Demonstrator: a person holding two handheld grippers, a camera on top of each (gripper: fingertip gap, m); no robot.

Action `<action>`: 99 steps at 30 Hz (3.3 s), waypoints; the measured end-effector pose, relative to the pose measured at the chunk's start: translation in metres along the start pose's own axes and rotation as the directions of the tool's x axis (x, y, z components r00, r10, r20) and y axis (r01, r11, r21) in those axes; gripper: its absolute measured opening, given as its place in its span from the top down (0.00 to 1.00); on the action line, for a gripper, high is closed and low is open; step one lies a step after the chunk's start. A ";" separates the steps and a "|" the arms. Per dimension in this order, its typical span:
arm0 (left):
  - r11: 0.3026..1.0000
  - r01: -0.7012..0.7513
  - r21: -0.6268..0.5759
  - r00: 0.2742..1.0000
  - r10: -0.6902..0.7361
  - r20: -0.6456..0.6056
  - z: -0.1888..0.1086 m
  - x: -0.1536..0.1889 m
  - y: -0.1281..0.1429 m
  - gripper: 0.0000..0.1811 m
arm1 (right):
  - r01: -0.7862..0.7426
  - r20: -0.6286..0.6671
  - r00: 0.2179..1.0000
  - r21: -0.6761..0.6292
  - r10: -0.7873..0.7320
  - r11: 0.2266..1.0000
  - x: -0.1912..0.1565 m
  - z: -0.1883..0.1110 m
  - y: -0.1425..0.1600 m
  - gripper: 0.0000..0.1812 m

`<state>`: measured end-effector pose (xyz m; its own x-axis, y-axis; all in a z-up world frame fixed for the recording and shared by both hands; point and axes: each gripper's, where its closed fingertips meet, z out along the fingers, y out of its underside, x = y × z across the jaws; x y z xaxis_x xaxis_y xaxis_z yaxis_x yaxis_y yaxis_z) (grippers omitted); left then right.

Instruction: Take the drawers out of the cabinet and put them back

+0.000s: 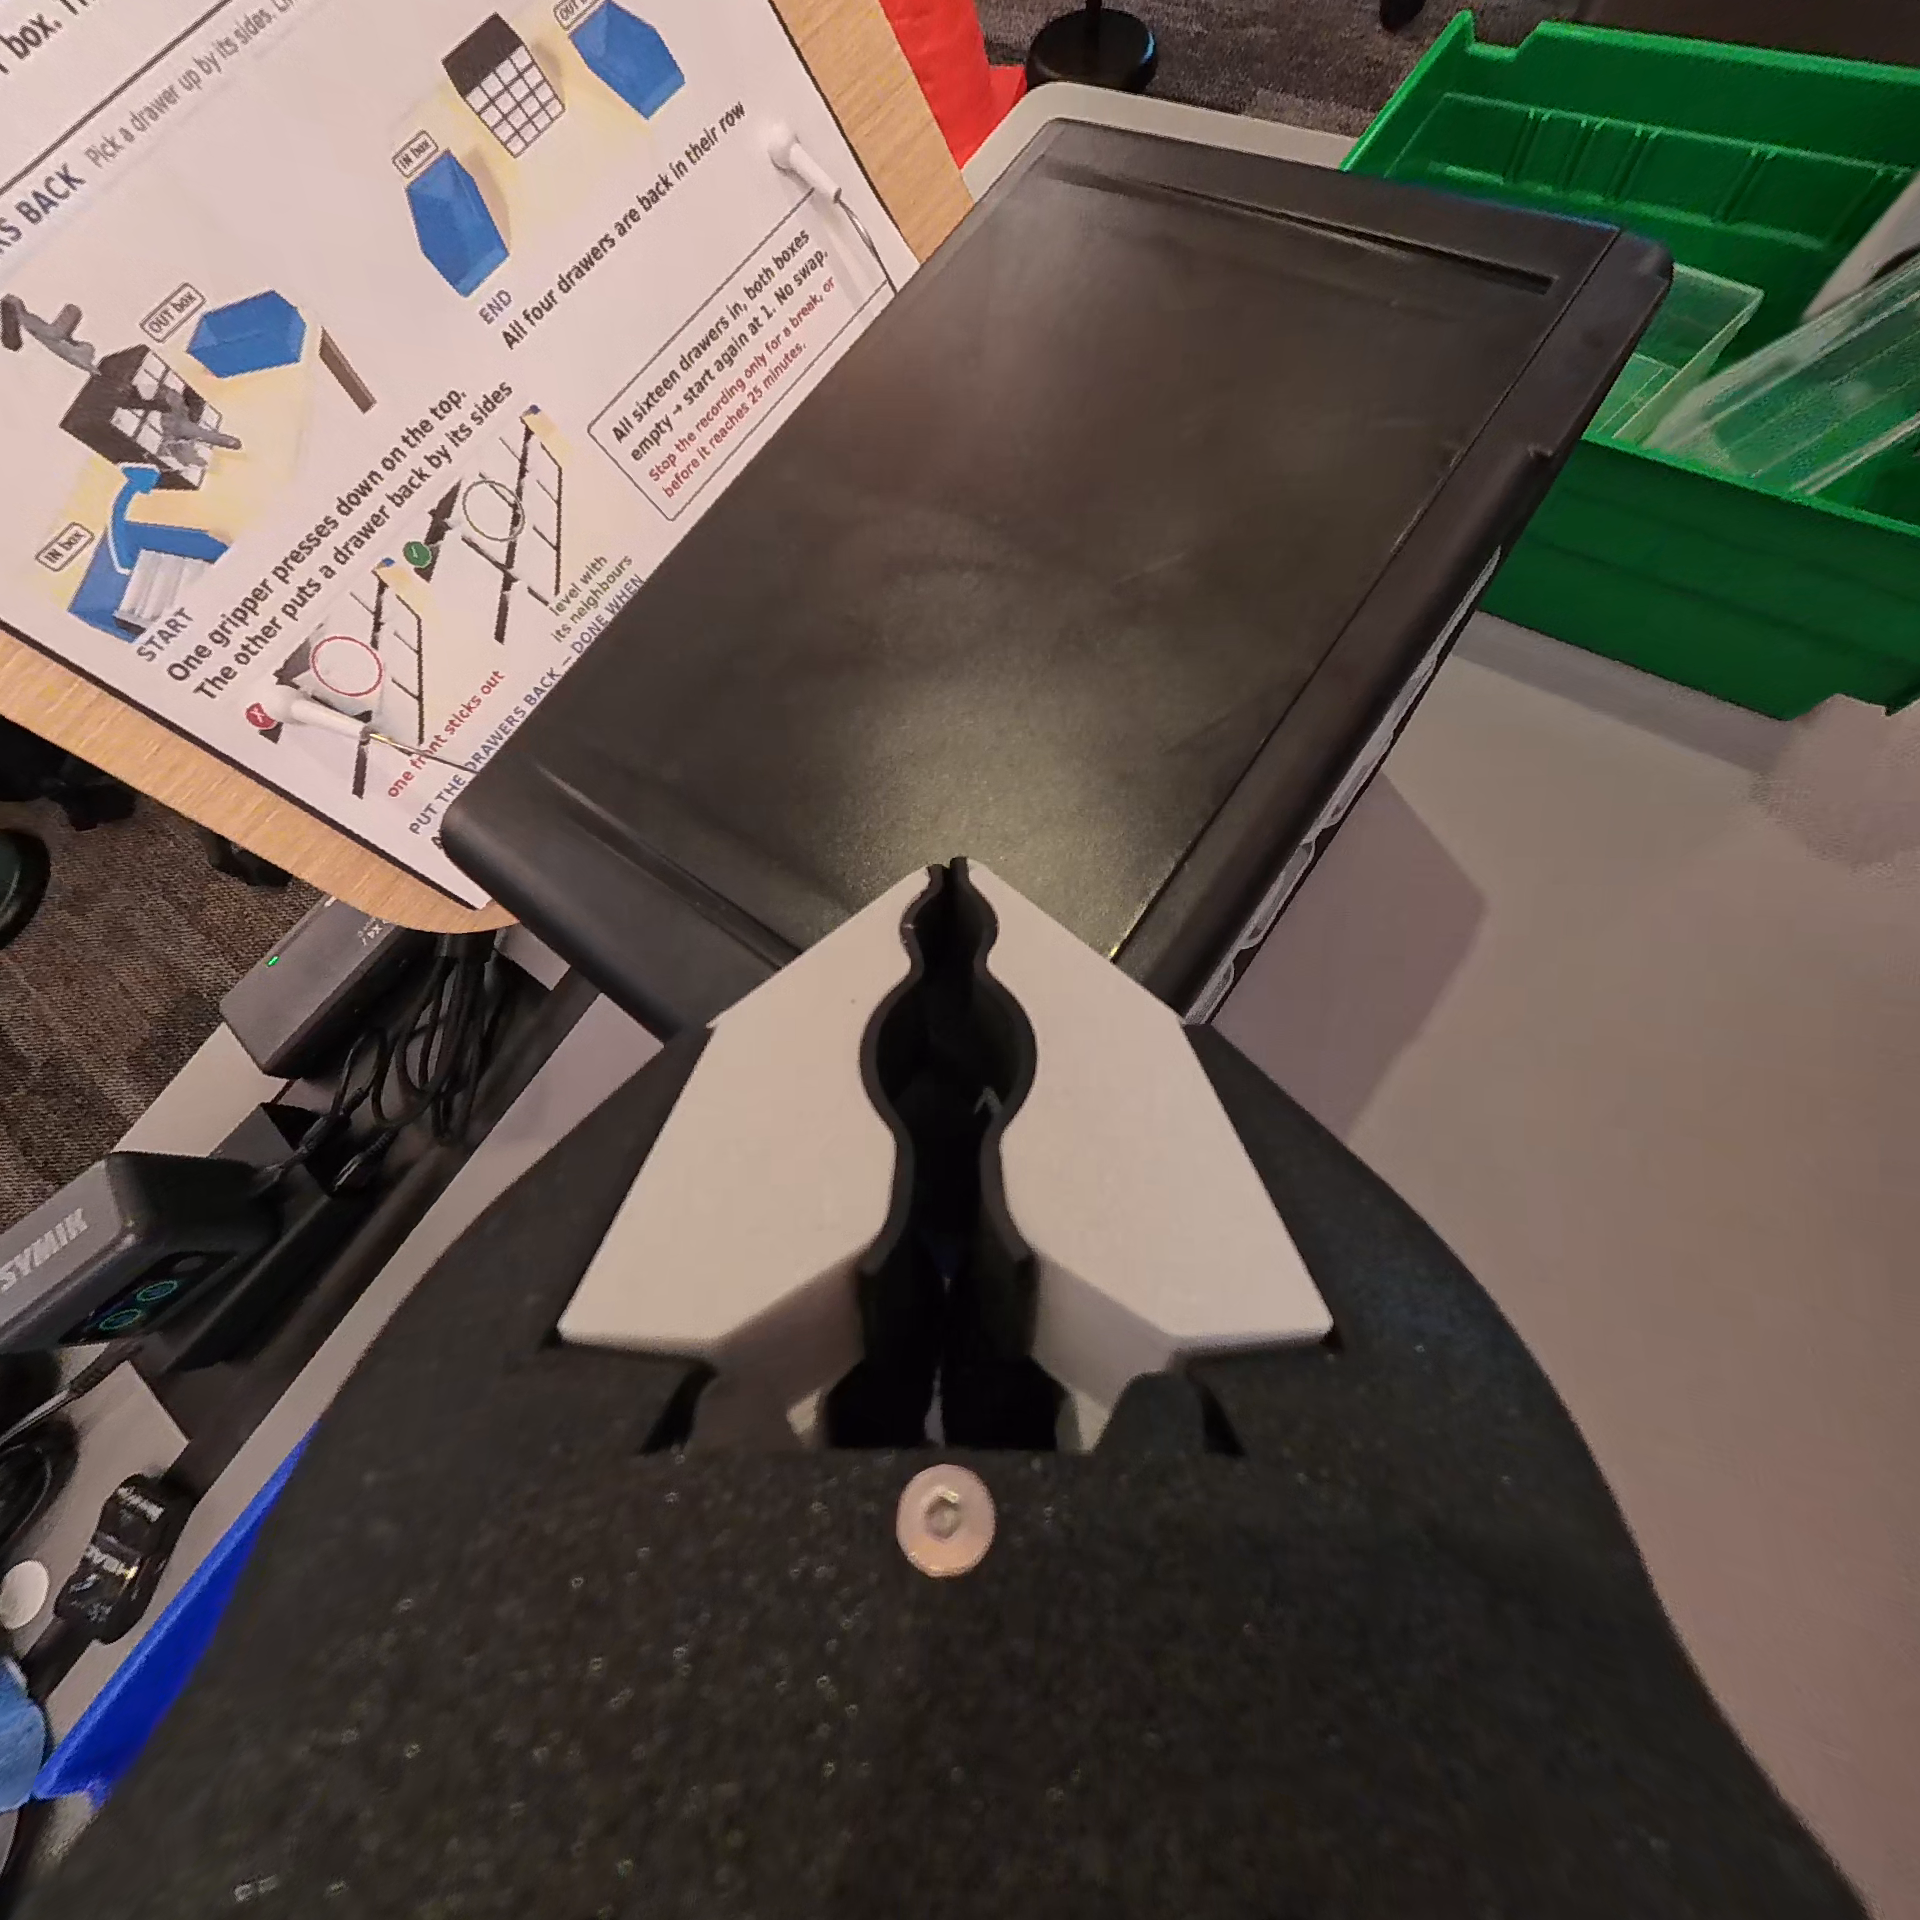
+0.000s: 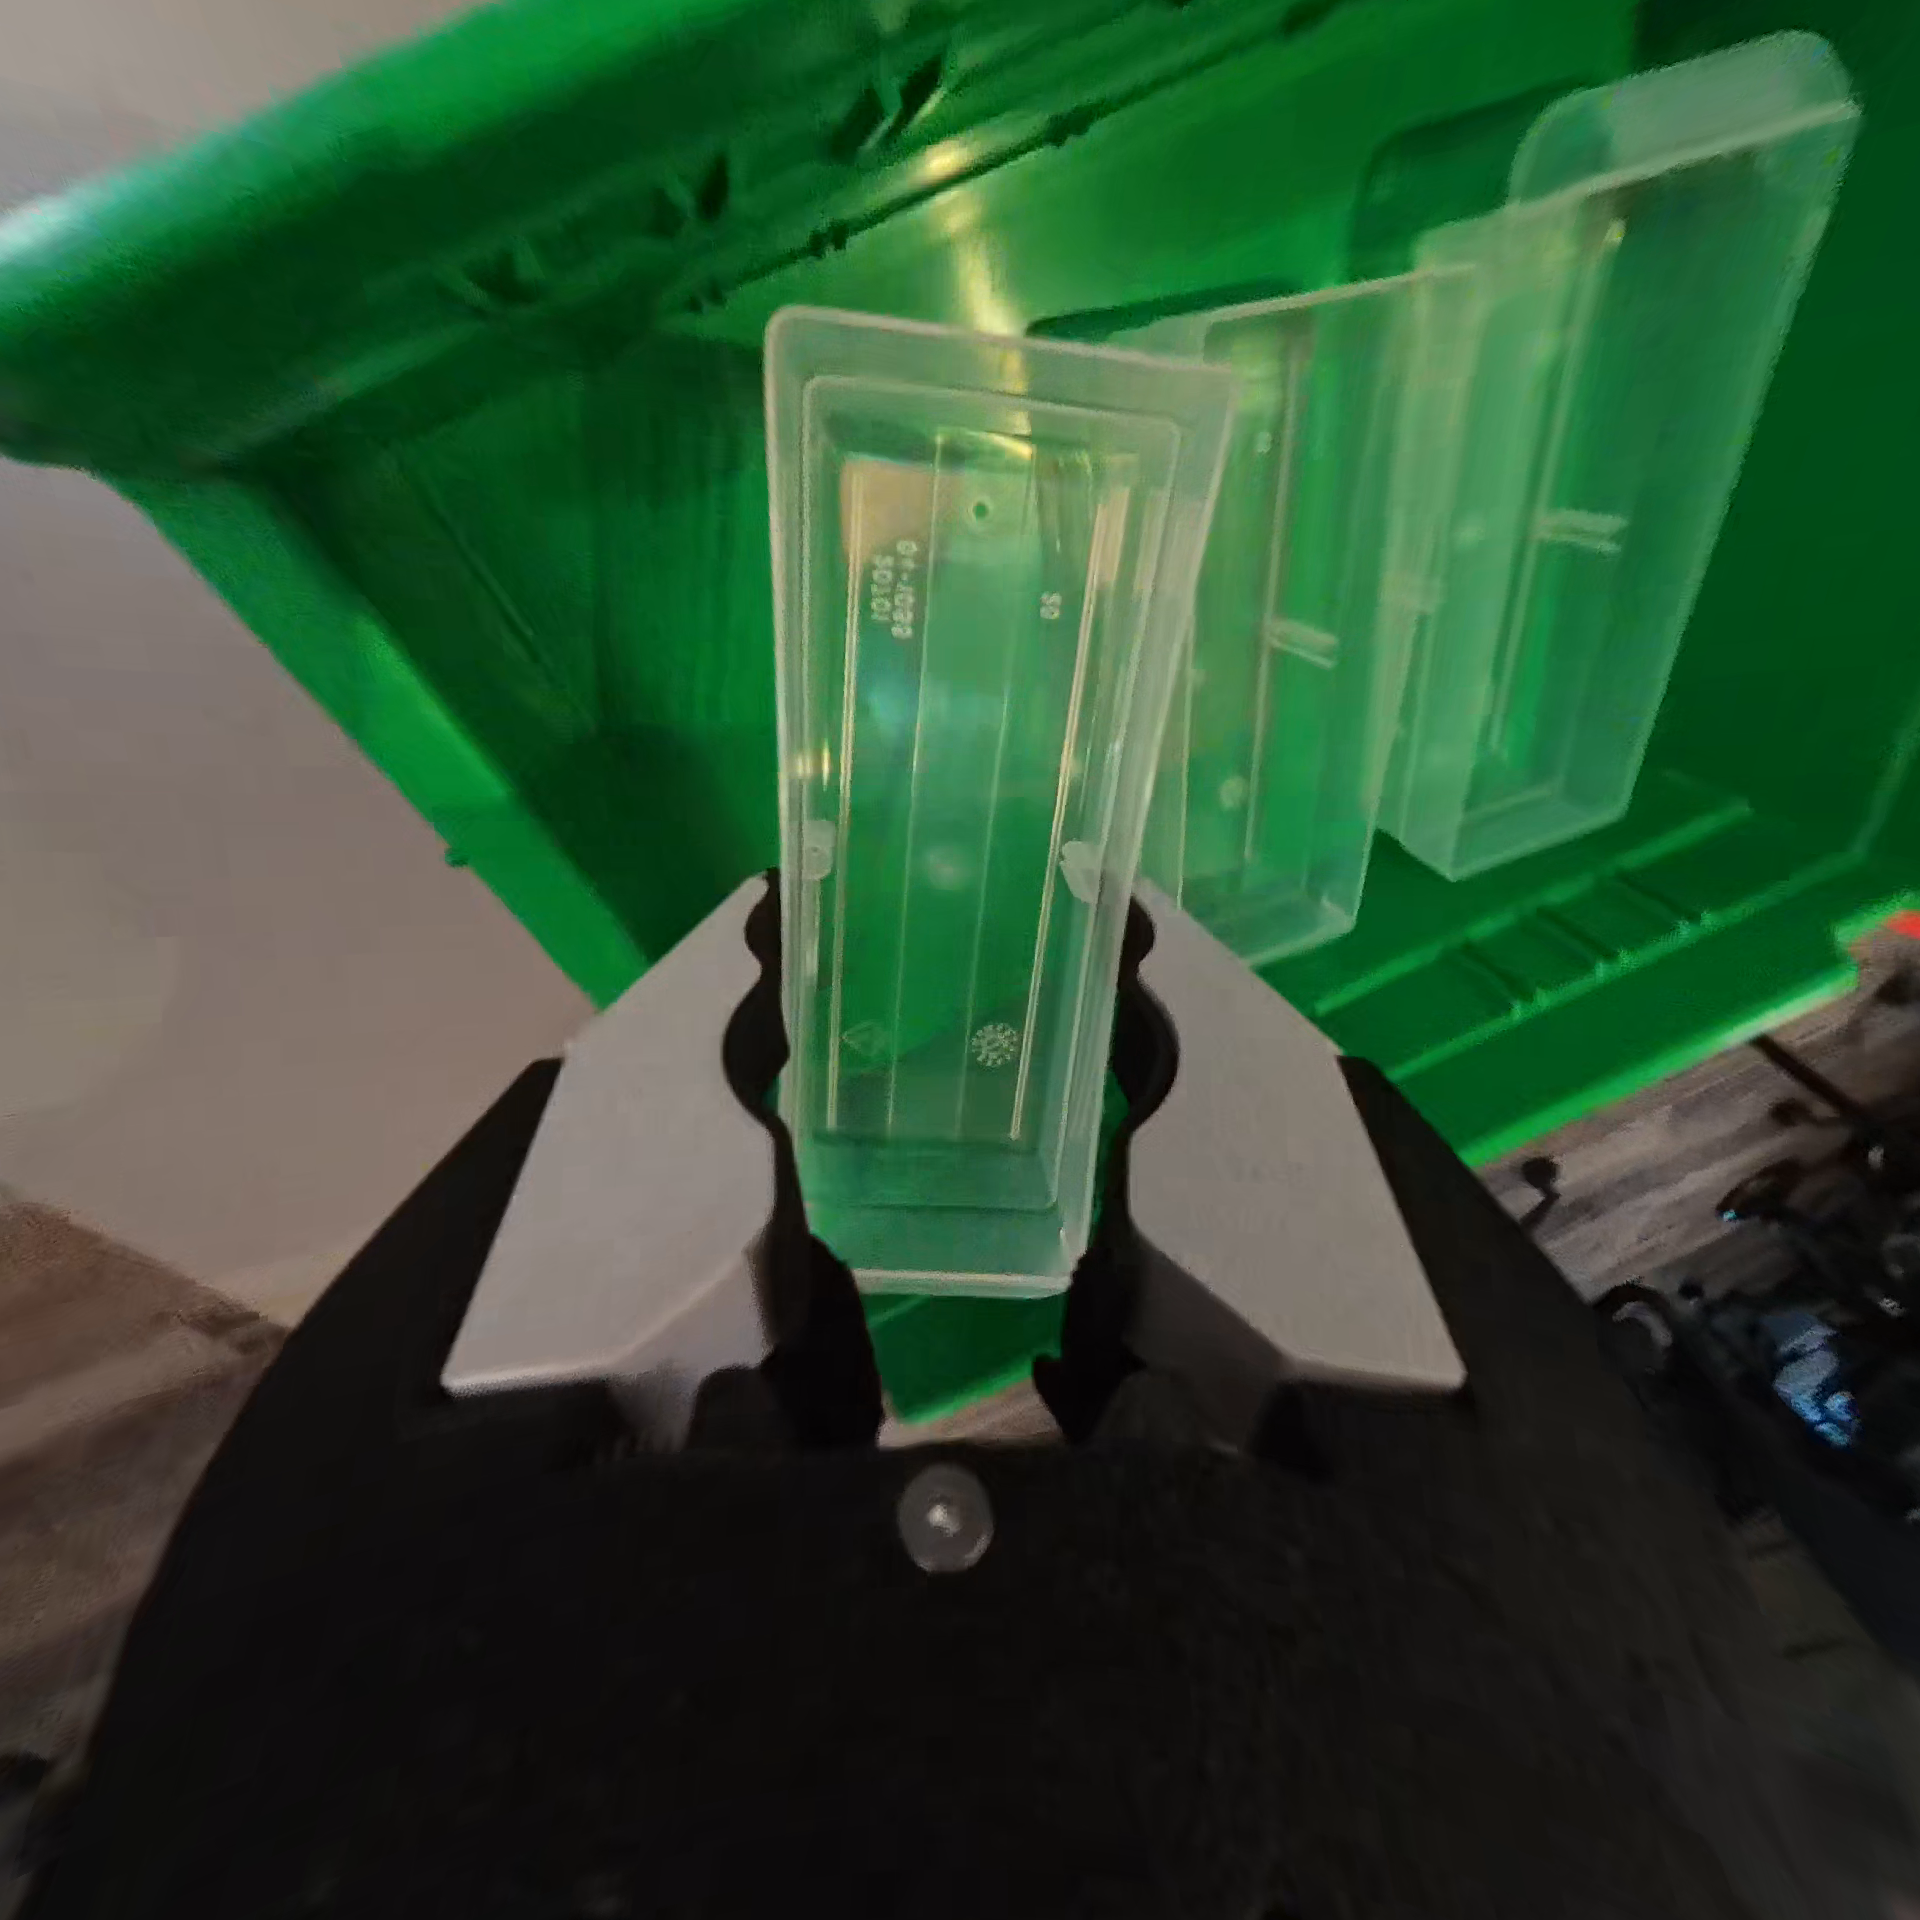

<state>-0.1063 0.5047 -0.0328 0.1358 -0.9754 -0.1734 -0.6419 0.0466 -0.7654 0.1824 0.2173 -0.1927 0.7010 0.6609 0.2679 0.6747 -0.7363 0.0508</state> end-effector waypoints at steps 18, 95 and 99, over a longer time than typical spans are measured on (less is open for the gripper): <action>1.000 -0.003 0.021 0.998 0.002 0.058 -0.001 0.000 0.000 1.00 | 0.256 -0.053 0.965 -0.045 -0.258 0.966 0.037 0.059 0.011 0.62; -0.338 0.807 0.484 0.138 -0.689 -0.711 0.130 0.151 0.003 0.98 | -0.067 0.278 0.960 0.156 0.022 0.985 0.105 -0.146 -0.259 1.00; -0.311 0.833 0.457 0.136 -0.686 -0.714 0.123 0.162 0.006 0.98 | -0.071 0.270 0.962 0.160 0.025 0.985 0.104 -0.146 -0.259 1.00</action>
<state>0.0046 0.3732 -0.1422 -0.0800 -0.3186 0.9445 0.6579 -0.7287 -0.1900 0.0472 0.4558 -0.0370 0.7542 0.6566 -0.0009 0.6516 -0.7486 -0.1230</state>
